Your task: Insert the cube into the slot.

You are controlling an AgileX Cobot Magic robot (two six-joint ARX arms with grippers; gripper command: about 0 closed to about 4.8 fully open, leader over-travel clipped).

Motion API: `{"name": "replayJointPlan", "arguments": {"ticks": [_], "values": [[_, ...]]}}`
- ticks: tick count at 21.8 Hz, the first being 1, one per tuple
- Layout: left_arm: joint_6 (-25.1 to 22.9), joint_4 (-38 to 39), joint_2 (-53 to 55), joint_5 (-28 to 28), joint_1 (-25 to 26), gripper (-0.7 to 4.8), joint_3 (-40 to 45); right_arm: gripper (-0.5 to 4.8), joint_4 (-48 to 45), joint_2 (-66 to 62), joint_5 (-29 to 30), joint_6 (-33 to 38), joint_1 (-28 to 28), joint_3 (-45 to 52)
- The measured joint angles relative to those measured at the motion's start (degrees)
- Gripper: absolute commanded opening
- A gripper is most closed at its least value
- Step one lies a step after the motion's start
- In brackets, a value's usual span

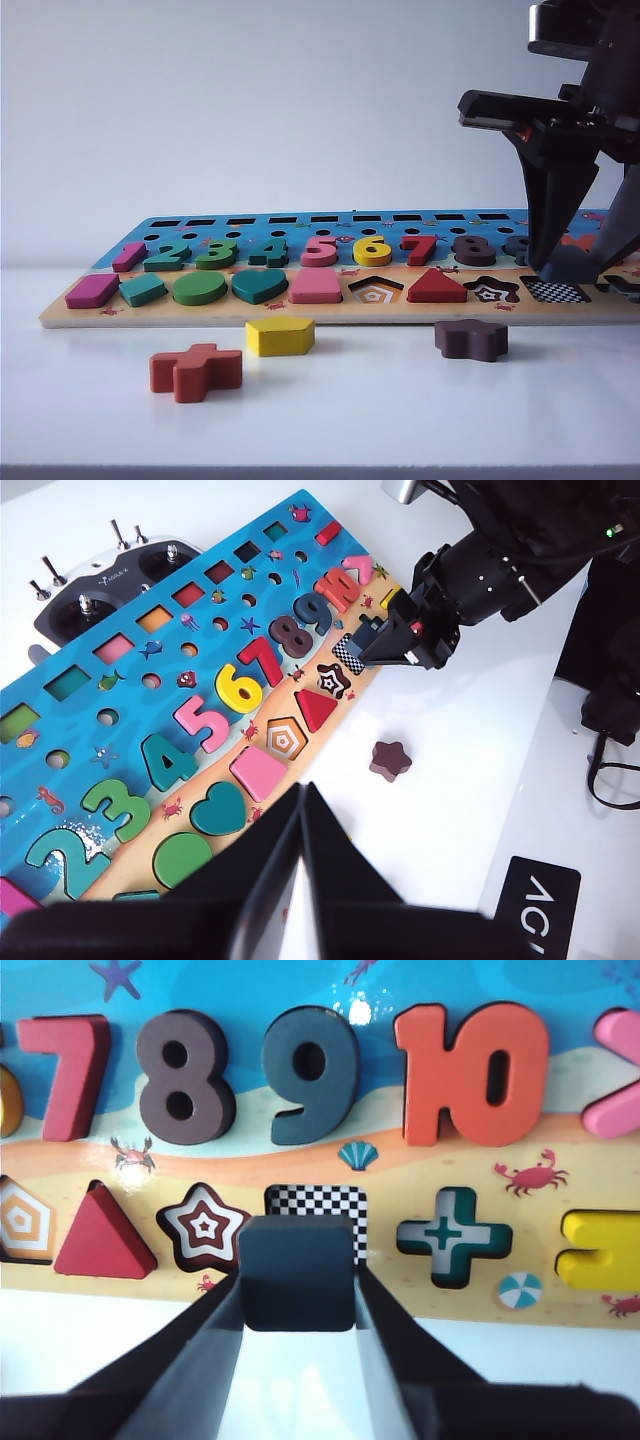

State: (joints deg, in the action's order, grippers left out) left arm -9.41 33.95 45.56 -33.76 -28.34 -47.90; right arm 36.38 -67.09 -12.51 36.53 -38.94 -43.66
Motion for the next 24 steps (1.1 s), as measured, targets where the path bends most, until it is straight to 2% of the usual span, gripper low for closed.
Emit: {"name": "replayJointPlan", "arguments": {"ticks": [16,24], "values": [[-0.26,-7.61,7.61,1.49,0.07,0.10,0.00,-0.09,-2.43,-2.40,0.48,-1.81,1.77,-0.02],[-0.26,-8.02,9.29,1.46,0.07,0.10,0.02,-0.09,-2.10,-2.40,0.48,-1.88,1.81,-0.02]]}}
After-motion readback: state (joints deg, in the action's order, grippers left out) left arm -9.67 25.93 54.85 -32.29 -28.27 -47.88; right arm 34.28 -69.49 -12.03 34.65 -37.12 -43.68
